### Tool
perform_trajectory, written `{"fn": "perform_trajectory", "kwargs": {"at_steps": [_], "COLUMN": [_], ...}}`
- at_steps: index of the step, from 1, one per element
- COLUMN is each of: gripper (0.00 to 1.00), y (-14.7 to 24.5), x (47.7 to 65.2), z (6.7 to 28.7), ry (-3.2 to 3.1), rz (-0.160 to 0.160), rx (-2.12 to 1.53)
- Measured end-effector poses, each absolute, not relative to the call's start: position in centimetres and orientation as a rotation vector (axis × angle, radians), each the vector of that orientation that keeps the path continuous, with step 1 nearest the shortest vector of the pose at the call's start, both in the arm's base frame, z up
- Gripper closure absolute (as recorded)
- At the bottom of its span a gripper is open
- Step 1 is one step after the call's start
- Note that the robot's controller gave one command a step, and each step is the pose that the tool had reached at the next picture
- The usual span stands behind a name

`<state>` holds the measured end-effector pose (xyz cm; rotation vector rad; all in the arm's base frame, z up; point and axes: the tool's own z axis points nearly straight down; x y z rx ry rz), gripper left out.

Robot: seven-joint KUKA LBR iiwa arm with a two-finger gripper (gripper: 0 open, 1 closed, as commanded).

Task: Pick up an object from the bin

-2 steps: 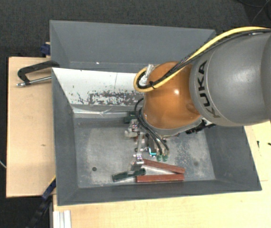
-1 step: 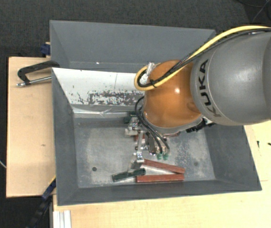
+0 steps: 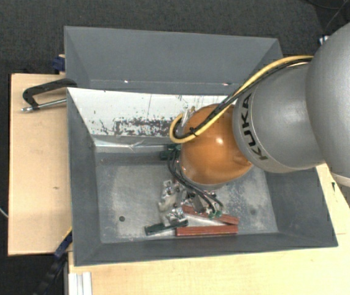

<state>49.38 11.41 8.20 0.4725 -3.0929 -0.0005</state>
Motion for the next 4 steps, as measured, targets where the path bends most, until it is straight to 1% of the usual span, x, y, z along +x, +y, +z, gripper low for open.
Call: {"fn": "perform_trajectory", "kwargs": {"at_steps": [1,3,4], "gripper": [0.0,0.0,0.0], "y": [11.81,11.89,12.07], "x": [50.8,50.79,50.78], "z": [8.62,8.64,8.67], "ry": [-3.155,-3.151,-3.137], "rz": [-0.016,-0.016,-0.019], "rx": [0.473,0.501,0.596]}}
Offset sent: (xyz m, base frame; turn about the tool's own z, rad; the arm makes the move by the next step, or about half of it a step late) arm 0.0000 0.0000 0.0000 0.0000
